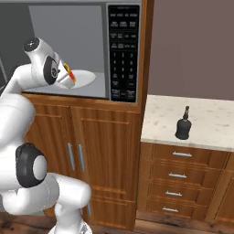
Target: Place the microwavable item in the microwave. Then, close the microwave door and press the start button.
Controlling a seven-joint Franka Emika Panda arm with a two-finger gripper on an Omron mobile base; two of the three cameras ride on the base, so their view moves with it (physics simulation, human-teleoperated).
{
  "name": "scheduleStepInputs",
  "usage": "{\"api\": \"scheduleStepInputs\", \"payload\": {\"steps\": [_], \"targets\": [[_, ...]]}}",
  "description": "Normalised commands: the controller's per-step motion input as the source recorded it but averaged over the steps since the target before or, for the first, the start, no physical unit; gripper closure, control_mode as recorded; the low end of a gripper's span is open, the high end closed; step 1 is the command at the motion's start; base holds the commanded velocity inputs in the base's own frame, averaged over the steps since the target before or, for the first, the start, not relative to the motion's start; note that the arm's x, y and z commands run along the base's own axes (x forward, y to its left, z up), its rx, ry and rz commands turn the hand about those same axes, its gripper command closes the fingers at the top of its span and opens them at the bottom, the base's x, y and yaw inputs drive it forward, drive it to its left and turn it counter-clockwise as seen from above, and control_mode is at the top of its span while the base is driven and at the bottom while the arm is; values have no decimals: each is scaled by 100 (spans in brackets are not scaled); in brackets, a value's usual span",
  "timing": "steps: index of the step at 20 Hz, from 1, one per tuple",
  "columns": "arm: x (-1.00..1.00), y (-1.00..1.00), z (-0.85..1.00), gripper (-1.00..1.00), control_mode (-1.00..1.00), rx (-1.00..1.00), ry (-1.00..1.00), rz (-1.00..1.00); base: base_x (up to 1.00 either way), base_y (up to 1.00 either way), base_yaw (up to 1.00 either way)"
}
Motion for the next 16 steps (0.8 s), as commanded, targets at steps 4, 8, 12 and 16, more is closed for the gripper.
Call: {"api": "scheduleStepInputs", "payload": {"steps": [4, 8, 12, 16], "targets": [[75, 10, -15, 100, -100, 1, 13, 0, 0, 0, 0], [69, 3, -31, 100, -100, 0, 25, 0, 0, 0, 0], [61, 7, -16, 100, -100, 0, 15, 0, 0, 0, 0], [19, 6, -6, -100, -100, 0, 3, 0, 0, 0, 0]]}}
